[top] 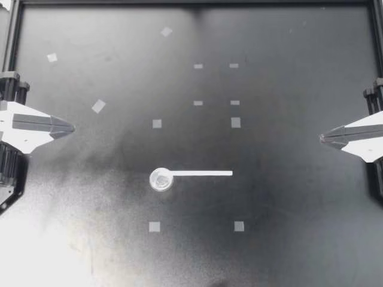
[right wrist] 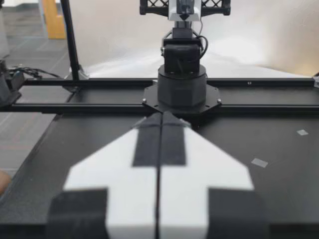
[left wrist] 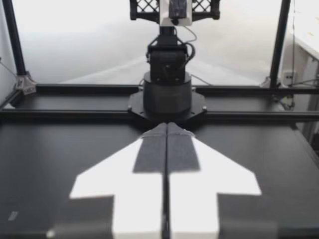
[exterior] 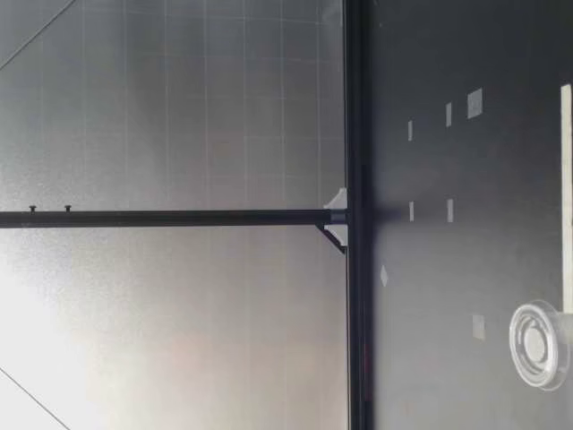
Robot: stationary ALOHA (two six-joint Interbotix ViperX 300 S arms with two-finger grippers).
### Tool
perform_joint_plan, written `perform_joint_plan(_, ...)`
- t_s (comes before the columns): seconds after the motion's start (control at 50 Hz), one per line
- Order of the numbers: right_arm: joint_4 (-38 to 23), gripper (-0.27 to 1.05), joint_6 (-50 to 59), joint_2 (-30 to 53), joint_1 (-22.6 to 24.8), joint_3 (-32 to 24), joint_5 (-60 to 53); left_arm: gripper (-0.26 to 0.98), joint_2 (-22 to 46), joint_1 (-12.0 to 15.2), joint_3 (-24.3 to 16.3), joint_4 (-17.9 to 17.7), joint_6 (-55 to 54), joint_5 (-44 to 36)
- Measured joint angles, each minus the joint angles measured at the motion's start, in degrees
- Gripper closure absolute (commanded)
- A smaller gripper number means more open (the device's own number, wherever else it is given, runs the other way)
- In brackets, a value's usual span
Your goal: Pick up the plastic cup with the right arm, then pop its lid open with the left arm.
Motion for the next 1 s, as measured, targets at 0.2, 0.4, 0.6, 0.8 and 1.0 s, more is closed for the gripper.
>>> perform_joint_plan(0.2, 0.0, 0.9, 0.1, 3.1, 0.1, 3.1, 0.4, 0.81, 0.7, -0.7, 5.1, -4.6, -1.3, 0.4)
perform_joint_plan(0.4, 0.0, 0.86, 4.6, 17.3, 0.1, 1.7, -1.1, 0.81, 9.9, -0.7, -1.5, -7.3, -1.2, 10.5)
perform_joint_plan(0.6, 0.0, 0.59, 7.1, 37.4, 0.1, -2.1, -13.6, 0.81, 22.4, -0.9, -6.9, -7.3, -1.3, 17.0)
perform_joint_plan(0.8, -1.1, 0.13, 10.4, 59.6, 0.1, -10.3, -27.2, 0.81, 32.1, -1.5, -8.7, -7.3, -1.0, 15.1)
perform_joint_plan(1.0, -1.3, 0.08, 13.7, 71.4, 0.2, -17.5, -28.6, 0.81, 39.8, -1.6, -9.0, -6.7, 2.2, 10.5)
